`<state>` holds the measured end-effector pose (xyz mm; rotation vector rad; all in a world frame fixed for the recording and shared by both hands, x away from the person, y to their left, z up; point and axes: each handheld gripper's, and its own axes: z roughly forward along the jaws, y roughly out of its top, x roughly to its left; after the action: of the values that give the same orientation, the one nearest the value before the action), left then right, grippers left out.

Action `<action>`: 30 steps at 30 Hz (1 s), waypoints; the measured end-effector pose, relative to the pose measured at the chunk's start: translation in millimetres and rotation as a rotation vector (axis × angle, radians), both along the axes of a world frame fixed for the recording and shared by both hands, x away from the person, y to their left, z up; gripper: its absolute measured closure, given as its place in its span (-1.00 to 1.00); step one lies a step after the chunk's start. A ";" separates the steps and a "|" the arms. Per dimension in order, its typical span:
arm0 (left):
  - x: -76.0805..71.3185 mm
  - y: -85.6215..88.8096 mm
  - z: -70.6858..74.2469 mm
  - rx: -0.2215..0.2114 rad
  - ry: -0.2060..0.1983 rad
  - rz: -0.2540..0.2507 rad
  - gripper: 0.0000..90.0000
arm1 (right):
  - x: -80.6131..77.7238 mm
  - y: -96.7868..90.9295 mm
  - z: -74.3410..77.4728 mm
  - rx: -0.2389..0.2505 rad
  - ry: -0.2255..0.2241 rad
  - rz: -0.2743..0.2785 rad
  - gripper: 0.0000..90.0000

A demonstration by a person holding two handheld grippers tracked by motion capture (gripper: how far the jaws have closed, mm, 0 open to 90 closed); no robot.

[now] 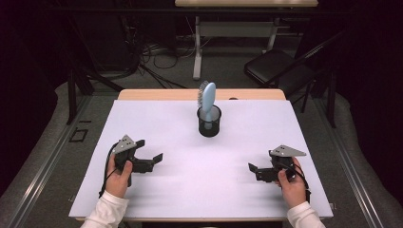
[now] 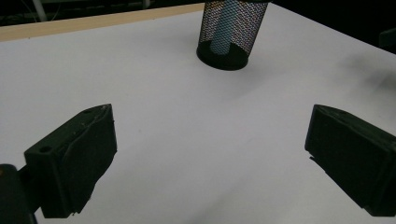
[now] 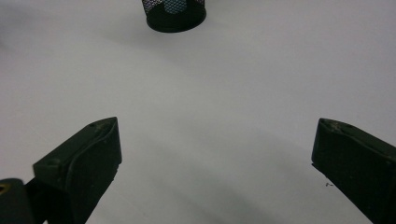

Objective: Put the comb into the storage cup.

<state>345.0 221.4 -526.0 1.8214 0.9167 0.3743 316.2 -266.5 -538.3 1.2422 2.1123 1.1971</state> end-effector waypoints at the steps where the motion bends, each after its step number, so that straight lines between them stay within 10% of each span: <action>1: 0.0 0.1 -0.1 0.001 0.001 0.001 -0.94 | -0.1 0.3 -0.1 0.000 0.003 0.000 -0.98; 30: 0.7 1.1 -1.6 0.002 0.001 0.007 -0.94 | 0.9 0.7 -3.0 -0.004 0.010 -0.004 -0.98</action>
<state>345.7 222.5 -527.6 1.8206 0.9239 0.3785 317.1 -265.8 -541.3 1.2517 2.1175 1.1870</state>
